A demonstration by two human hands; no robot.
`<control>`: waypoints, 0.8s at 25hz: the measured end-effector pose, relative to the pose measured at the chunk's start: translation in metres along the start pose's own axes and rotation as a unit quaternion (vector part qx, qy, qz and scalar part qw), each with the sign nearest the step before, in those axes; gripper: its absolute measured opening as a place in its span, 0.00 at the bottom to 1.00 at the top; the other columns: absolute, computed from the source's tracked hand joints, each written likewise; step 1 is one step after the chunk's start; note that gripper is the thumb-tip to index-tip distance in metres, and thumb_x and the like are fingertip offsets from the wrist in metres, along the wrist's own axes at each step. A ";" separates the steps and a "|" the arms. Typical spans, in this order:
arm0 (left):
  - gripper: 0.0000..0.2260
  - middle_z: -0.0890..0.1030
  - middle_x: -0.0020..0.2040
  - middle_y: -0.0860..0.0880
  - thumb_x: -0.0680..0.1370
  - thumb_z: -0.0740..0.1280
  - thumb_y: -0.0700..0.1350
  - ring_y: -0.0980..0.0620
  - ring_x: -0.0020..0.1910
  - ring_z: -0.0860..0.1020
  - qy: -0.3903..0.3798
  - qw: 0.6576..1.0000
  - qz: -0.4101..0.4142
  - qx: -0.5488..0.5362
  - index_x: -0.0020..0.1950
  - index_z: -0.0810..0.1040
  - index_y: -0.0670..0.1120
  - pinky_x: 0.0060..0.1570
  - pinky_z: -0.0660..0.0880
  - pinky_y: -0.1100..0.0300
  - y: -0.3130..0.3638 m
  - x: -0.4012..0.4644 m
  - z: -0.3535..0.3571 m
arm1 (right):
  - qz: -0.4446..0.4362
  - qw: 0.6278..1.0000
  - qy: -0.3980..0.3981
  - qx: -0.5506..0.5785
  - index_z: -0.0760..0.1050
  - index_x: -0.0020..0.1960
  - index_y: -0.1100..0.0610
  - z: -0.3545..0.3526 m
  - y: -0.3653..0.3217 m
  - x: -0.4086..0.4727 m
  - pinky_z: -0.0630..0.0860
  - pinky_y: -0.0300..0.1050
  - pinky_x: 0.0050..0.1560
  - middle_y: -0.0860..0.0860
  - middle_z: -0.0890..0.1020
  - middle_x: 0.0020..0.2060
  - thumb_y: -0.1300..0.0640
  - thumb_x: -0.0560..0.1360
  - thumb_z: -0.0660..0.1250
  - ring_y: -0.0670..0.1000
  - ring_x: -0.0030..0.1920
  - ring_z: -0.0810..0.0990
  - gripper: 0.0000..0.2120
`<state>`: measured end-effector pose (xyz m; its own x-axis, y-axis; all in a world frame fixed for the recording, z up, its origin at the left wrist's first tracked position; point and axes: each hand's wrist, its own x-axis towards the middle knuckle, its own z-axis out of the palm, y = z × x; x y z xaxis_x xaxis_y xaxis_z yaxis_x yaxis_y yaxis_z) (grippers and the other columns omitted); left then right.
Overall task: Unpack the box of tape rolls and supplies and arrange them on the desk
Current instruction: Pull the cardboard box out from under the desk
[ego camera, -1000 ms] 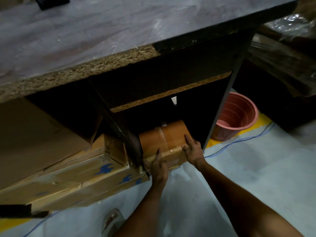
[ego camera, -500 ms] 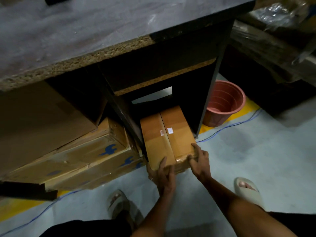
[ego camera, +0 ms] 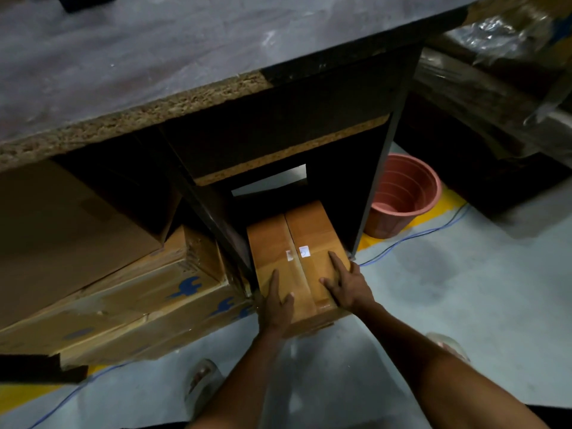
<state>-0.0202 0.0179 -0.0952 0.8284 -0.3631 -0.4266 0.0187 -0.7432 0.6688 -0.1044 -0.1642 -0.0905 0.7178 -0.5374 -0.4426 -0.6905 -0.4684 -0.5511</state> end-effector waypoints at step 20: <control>0.40 0.51 0.75 0.46 0.76 0.69 0.54 0.37 0.69 0.61 -0.060 0.994 -0.086 0.039 0.76 0.44 0.69 0.71 0.62 0.44 -0.036 -0.142 0.041 | -0.016 0.999 -0.015 0.024 0.38 0.78 0.41 0.049 0.090 -0.130 0.78 0.53 0.58 0.59 0.60 0.70 0.41 0.75 0.66 0.60 0.55 0.80 0.45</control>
<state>-0.1617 0.0736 -0.0838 0.7436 -0.2878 -0.6035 0.1066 -0.8401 0.5319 -0.2550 -0.1025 -0.1167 0.7419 -0.5014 -0.4452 -0.6631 -0.4503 -0.5980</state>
